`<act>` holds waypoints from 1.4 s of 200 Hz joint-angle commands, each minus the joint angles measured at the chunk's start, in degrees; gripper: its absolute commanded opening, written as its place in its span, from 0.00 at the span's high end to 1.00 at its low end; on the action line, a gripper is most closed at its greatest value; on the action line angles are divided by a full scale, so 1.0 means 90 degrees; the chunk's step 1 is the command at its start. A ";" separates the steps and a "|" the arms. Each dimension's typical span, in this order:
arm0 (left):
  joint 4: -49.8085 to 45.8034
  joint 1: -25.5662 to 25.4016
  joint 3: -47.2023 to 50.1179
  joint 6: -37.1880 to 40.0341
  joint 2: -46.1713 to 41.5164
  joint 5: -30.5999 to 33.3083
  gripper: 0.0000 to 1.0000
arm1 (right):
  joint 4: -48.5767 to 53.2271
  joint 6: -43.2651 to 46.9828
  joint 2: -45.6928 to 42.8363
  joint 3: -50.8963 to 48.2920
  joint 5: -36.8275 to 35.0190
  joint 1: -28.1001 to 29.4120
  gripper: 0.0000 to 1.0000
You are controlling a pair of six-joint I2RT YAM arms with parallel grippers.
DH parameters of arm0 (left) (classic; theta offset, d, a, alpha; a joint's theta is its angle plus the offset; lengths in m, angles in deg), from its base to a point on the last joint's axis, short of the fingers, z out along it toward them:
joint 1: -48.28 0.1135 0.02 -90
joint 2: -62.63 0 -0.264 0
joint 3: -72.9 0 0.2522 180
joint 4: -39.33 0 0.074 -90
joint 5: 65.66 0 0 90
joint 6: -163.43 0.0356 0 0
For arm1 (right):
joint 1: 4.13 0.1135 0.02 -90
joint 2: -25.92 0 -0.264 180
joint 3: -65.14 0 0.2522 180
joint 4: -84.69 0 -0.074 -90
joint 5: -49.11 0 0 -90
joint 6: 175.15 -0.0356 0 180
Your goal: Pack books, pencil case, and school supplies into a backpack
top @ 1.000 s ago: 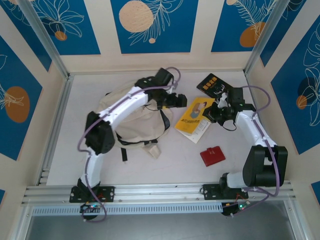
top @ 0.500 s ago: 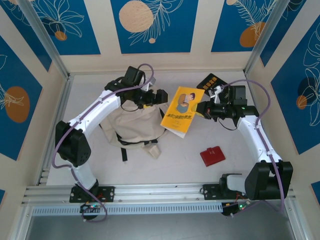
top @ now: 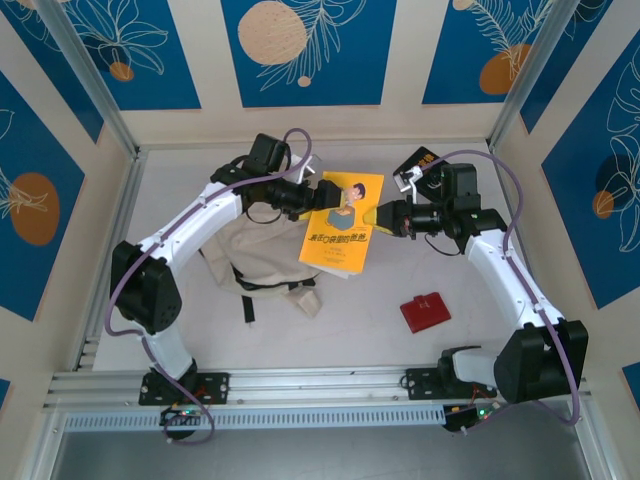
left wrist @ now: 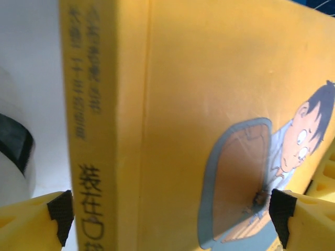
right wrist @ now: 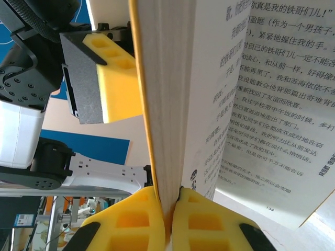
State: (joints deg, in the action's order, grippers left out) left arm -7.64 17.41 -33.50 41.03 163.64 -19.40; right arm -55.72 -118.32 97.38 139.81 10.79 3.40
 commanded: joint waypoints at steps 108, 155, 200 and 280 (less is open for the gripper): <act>0.0759 0.0205 0.0378 -0.0177 -0.0636 -0.0155 0.78 | 0.0297 -0.0061 0.0302 0.0312 -0.0173 -0.0311 0.98; 0.1051 0.0493 0.0779 -0.0737 -0.1035 0.0642 0.90 | 0.0285 -0.0947 0.0035 0.0046 -0.0985 -0.0556 0.28; 0.1640 0.0734 0.1341 -0.1703 -0.1651 0.2138 0.89 | -0.1282 -0.3066 -0.0551 -0.0920 -0.1306 -0.0337 0.14; 0.4132 0.0696 0.2481 -0.3980 -0.2213 0.3271 0.89 | -0.4700 -0.6461 -0.0730 -0.2213 -0.2838 0.1599 0.02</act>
State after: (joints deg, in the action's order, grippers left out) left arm 16.75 23.79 -13.13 13.67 146.90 6.65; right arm -86.06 -165.79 90.65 121.05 -8.86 14.20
